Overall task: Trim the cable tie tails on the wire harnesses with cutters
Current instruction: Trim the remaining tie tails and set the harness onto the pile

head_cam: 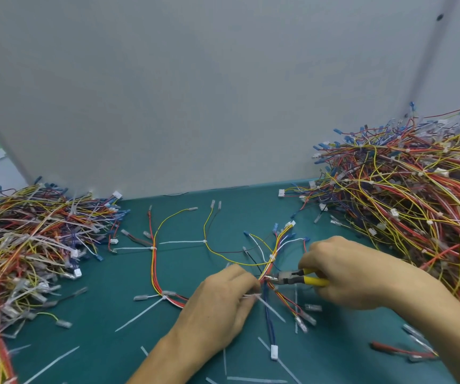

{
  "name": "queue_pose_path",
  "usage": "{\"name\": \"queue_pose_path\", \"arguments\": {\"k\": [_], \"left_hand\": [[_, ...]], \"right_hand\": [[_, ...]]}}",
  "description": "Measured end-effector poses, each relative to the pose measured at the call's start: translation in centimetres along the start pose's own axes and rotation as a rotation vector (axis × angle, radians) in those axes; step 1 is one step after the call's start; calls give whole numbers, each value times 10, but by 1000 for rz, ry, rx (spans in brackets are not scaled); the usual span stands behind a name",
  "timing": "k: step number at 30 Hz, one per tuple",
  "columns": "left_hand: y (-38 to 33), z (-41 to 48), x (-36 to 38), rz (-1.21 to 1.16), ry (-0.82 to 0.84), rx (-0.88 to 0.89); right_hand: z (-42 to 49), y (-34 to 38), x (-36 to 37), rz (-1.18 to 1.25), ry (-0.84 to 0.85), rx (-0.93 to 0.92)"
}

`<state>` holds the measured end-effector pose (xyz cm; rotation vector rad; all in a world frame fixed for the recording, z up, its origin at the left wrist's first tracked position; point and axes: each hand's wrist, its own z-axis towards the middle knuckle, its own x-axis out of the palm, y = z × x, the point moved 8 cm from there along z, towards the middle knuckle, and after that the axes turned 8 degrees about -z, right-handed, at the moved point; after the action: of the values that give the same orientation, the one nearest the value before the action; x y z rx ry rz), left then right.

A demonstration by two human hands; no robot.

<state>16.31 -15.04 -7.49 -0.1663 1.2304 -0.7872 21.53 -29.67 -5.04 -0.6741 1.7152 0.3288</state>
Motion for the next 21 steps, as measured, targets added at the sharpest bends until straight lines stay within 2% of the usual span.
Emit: {"name": "queue_pose_path", "arguments": {"k": [3, 11, 14, 21], "left_hand": [[13, 0, -8, -174, -79, -148], [39, 1, -2, -318, -1, -398], [43, 1, -1, -478, -49, -449], [44, 1, 4, -463, -50, -483]], "right_hand": [[1, 1, -1, -18, -14, -9], [3, 4, 2, -53, -27, -6], [4, 7, 4, -69, -28, -9], [4, 12, 5, -104, -28, -19]]}}
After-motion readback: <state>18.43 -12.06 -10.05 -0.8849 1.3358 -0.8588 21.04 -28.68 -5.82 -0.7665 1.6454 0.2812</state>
